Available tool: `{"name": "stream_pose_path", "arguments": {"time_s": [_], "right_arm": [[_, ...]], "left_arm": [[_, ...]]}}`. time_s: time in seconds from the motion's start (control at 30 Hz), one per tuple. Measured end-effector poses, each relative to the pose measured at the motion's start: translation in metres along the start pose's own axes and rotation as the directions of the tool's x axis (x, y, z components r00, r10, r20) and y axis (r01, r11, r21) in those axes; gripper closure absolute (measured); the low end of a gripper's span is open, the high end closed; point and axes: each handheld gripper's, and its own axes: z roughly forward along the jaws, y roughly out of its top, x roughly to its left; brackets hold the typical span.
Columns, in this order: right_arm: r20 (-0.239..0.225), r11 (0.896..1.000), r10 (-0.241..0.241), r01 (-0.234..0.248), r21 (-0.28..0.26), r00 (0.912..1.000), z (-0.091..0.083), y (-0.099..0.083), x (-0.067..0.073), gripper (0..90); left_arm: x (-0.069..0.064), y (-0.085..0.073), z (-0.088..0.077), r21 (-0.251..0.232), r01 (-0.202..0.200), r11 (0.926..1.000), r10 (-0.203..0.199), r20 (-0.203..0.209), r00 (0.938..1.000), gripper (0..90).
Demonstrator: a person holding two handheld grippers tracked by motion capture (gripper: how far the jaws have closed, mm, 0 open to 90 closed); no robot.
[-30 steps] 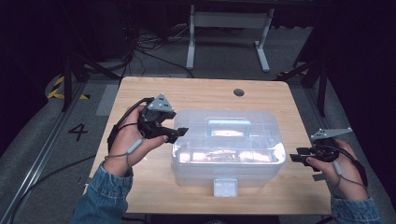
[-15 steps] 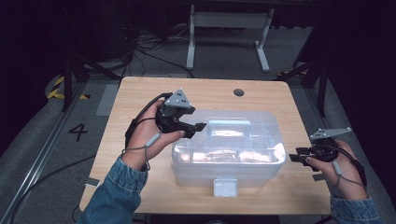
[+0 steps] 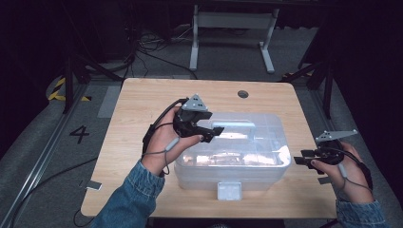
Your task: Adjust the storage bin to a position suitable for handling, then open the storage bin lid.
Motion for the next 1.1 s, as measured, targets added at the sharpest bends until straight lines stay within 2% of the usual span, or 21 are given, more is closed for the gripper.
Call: {"name": "stream_pose_path", "arguments": {"time_s": [0.03, 0.1, 0.27, 0.33, 0.4, 0.43, 0.47, 0.53, 0.57, 0.6, 0.63, 0.67, 0.7, 0.73, 0.9, 1.1], "right_arm": [[-0.001, 1.0, 0.001, -0.001, 0.002, 1.0, 0.0, 0.0, 0.0, 53.8], [-0.003, 1.0, 0.002, -0.002, 0.002, 1.0, 0.0, 0.0, 0.0, 53.8], [-0.001, 1.0, 0.004, -0.004, 0.002, 1.0, -0.001, -0.002, 0.0, 53.8], [0.0, 1.0, 0.003, -0.003, 0.0, 1.0, -0.001, -0.002, 0.0, 53.8], [0.001, 1.0, 0.005, -0.005, 0.003, 1.0, 0.0, -0.002, 0.0, 53.8], [0.001, 1.0, 0.005, -0.005, 0.003, 1.0, 0.0, -0.002, 0.0, 53.8], [-0.003, 1.0, 0.002, -0.002, 0.002, 1.0, 0.0, -0.001, 0.0, 53.8], [-0.003, 1.0, 0.001, -0.001, 0.004, 1.0, 0.001, -0.001, 0.001, 53.8], [-0.005, 1.0, 0.002, -0.001, 0.007, 1.0, 0.002, -0.001, 0.001, 53.8], [-0.005, 1.0, 0.002, -0.001, 0.007, 1.0, 0.002, -0.001, 0.001, 53.8], [-0.008, 1.0, 0.001, -0.001, 0.008, 1.0, 0.002, -0.002, 0.002, 53.8], [-0.008, 1.0, 0.001, -0.001, 0.008, 1.0, 0.002, -0.002, 0.002, 53.8], [-0.008, 1.0, 0.0, 0.0, 0.007, 1.0, 0.002, -0.002, 0.002, 53.9], [-0.005, 1.0, -0.001, 0.001, 0.006, 1.0, 0.001, -0.001, 0.002, 53.8], [-0.002, 1.0, -0.009, 0.009, -0.004, 1.0, 0.0, -0.001, 0.002, 53.9], [-0.023, 0.999, -0.035, 0.034, -0.033, 0.9991, -0.005, 0.001, 0.007, 54.4]], "left_arm": [[0.0, 0.001, 0.002, 0.027, -0.014, 0.9995, 0.015, -0.021, 0.9997, 36.7], [-0.001, 0.001, 0.004, 0.044, -0.029, 0.9986, 0.031, -0.058, 0.9978, 40.1], [-0.002, 0.002, 0.009, 0.089, -0.042, 0.9952, 0.051, -0.096, 0.994, 44.1], [-0.004, 0.002, 0.009, 0.093, -0.061, 0.9938, 0.07, -0.099, 0.9926, 46.3], [-0.008, 0.003, 0.009, 0.097, -0.072, 0.9926, 0.082, -0.102, 0.9914, 52.8], [-0.009, 0.004, 0.008, 0.097, -0.076, 0.9924, 0.086, -0.095, 0.9918, 52.8], [-0.01, 0.005, 0.008, 0.081, -0.071, 0.9942, 0.077, -0.079, 0.9939, 56.5], [-0.013, 0.006, 0.008, 0.083, -0.08, 0.9933, 0.085, -0.064, 0.9943, 62.5], [-0.014, 0.007, 0.009, 0.093, -0.094, 0.9912, 0.1, -0.063, 0.993, 67.8], [-0.016, 0.008, 0.009, 0.11, -0.11, 0.9879, 0.119, -0.078, 0.9898, 67.8], [-0.018, 0.01, 0.009, 0.135, -0.149, 0.9796, 0.163, -0.106, 0.9808, 69.4], [-0.018, 0.01, 0.009, 0.135, -0.149, 0.9796, 0.163, -0.106, 0.9808, 69.8], [-0.02, 0.011, 0.01, 0.145, -0.16, 0.9763, 0.178, -0.121, 0.9764, 69.8], [-0.021, 0.011, 0.009, 0.155, -0.169, 0.9734, 0.189, -0.121, 0.9746, 70.1], [-0.019, 0.014, 0.009, 0.17, -0.158, 0.9727, 0.178, -0.105, 0.9785, 70.3], [-0.017, 0.022, 0.009, 0.215, -0.147, 0.9655, 0.17, -0.09, 0.9814, 70.5]]}}
